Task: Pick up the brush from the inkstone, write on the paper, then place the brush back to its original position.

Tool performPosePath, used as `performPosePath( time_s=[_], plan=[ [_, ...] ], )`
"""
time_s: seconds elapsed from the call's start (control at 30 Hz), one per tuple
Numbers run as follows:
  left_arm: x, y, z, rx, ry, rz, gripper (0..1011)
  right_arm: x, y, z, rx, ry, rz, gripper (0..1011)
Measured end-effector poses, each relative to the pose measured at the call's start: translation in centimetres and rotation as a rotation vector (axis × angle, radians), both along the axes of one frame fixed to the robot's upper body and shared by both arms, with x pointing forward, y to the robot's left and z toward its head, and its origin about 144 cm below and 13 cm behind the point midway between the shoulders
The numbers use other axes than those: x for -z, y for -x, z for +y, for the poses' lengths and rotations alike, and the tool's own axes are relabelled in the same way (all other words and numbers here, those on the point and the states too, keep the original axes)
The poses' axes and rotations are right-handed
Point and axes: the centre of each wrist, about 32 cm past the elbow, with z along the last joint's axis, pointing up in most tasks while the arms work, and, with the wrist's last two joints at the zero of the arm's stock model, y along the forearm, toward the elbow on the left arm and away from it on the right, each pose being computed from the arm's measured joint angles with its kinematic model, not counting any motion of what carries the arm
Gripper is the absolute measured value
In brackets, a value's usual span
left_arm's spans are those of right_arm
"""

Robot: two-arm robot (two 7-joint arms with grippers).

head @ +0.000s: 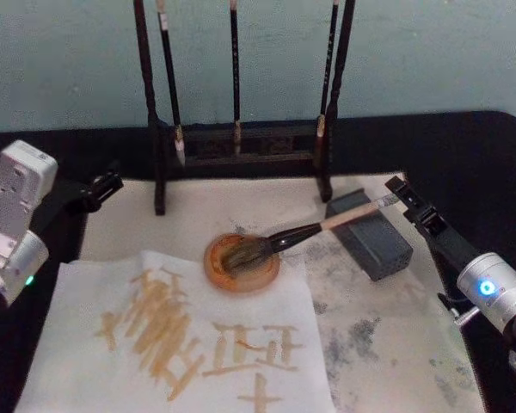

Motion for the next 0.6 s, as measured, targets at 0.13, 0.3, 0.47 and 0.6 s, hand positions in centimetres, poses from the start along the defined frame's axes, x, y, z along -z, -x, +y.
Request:
performPosePath(
  time_s=[0.13, 0.3, 0.47, 0.6],
  plan=[
    [0.0, 0.0, 0.0, 0.0, 0.0, 0.0, 1002, 0.01, -0.21, 0.0, -0.001, -0.004, -0.005, 1001],
    [0.0, 0.0, 0.0, 0.0, 0.0, 0.0, 1000, -0.01, -0.35, 0.0, -0.005, -0.006, -0.011, 1001],
    [0.0, 0.0, 0.0, 0.0, 0.0, 0.0, 1000, 0.16, -0.45, 0.1, -0.013, -0.01, -0.014, 1001],
    [0.0, 0.0, 0.0, 0.0, 0.0, 0.0, 1000, 0.32, -0.59, 0.18, -0.017, -0.012, -0.017, 1001]
  ],
)
